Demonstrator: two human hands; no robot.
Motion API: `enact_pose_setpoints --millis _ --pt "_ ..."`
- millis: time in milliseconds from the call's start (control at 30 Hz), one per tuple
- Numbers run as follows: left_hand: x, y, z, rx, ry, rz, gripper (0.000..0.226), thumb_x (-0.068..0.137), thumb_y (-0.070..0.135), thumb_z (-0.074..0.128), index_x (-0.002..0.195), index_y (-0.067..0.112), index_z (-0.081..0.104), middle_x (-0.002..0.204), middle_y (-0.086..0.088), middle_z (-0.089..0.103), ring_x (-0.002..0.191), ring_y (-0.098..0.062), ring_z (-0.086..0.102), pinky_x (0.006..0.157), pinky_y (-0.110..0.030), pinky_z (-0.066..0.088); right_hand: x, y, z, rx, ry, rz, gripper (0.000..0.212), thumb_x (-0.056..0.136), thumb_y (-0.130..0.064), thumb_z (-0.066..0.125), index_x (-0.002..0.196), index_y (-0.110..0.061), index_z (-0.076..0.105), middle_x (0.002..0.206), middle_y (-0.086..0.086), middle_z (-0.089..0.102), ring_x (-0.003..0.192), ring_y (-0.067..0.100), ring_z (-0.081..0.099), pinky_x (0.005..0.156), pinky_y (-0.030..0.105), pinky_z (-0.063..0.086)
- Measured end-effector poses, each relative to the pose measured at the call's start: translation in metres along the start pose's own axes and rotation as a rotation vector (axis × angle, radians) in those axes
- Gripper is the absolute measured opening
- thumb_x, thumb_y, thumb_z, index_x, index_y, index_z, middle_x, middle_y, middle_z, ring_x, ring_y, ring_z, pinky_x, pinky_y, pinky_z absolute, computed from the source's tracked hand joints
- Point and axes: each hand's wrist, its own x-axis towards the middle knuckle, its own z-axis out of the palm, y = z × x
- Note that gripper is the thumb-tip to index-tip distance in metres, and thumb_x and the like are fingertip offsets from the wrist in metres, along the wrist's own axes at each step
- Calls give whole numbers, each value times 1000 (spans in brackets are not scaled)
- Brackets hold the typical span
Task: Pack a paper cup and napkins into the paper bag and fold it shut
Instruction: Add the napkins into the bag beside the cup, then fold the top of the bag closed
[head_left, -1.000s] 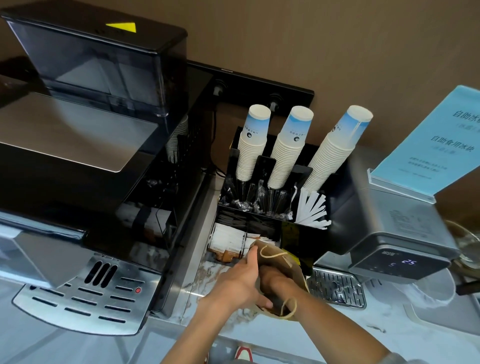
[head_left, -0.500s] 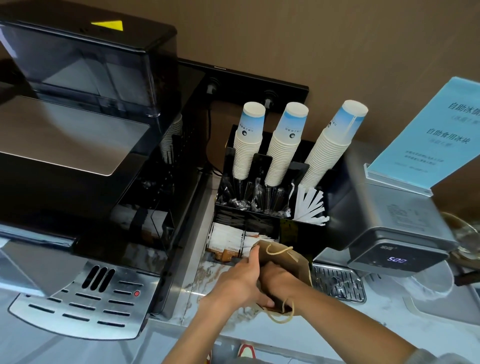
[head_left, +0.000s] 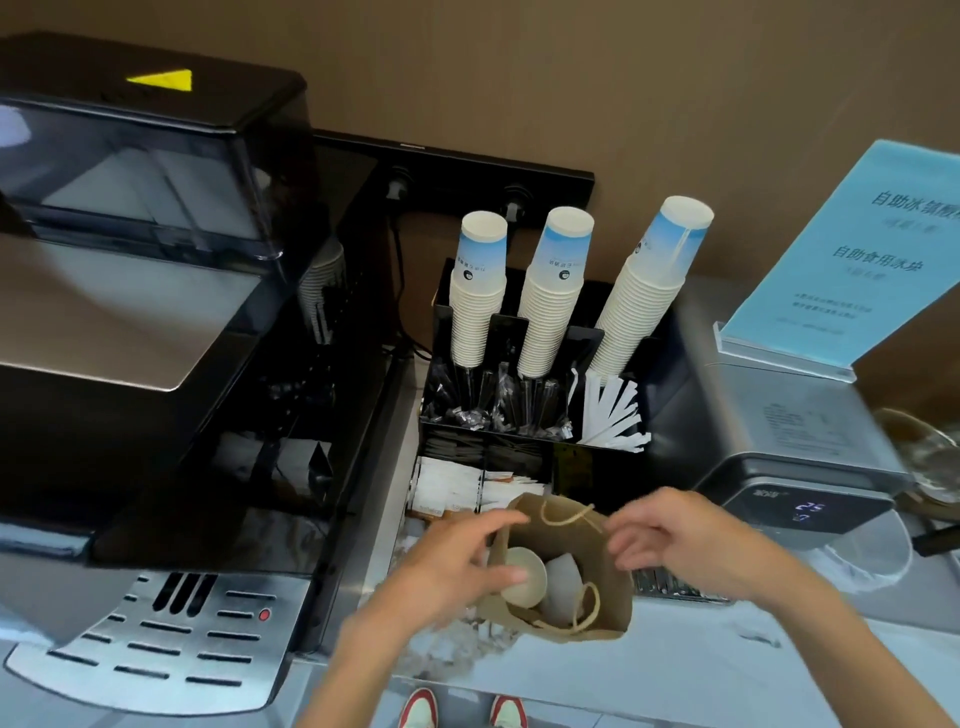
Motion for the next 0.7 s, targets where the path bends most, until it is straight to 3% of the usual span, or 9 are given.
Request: enact_pose_setpoints --millis 67,133,233,300,433,533,600,700 --pt "-8 -11 -13 -112 76 -1 63 77 41 83 129 57 52 85 8 49 74 -7 48 70 -26 46 -17 21 -7 266 124 -18 34 88 22 50 92 -3 73 87 17 74 75 18 74 72 26 61" --pt "-16 -26 -22 -200 106 -57 70 65 38 91 123 53 54 83 3 51 72 -9 50 70 -26 48 -24 48 2 403 238 23 43 82 32 41 79 -2 68 81 22 69 70 26 67 60 23 56" --pt "-18 -46 -16 -94 -1 -131 79 55 41 93 121 43 50 102 5 53 89 -10 54 81 -24 49 -16 83 38 286 257 97 31 88 12 52 98 -13 66 97 3 65 86 13 60 70 13 49" --pt "-12 -51 2 -19 -59 -134 75 59 35 94 119 39 49 122 9 41 112 -10 50 94 -23 49 -6 97 63 146 110 126 46 83 3 64 116 -28 55 112 -11 57 101 0 54 75 8 47" --pt "8 -53 35 -33 -38 -61 69 62 25 95 114 41 53 140 8 17 134 -14 33 116 -24 33 8 99 94 133 63 106 59 71 -11 73 118 -33 43 127 -7 47 119 10 48 90 17 40" --pt "18 -53 43 -25 -12 0 61 66 27 93 107 53 56 147 10 13 134 -11 29 106 -2 22 16 90 104 181 121 27 69 67 -27 79 126 -35 45 134 -16 41 123 7 45 91 14 36" --pt "23 -54 45 -34 13 66 50 72 20 88 104 50 64 151 11 17 136 -12 30 95 7 23 18 84 108 164 195 -55 60 71 -34 79 121 -40 47 136 -23 35 128 5 43 94 8 35" --pt "29 -55 47 -41 16 121 39 80 11 79 100 44 71 151 24 28 139 1 25 95 8 22 21 79 112 161 279 -87 38 80 -29 75 115 -34 60 150 -19 29 140 4 33 114 25 33"
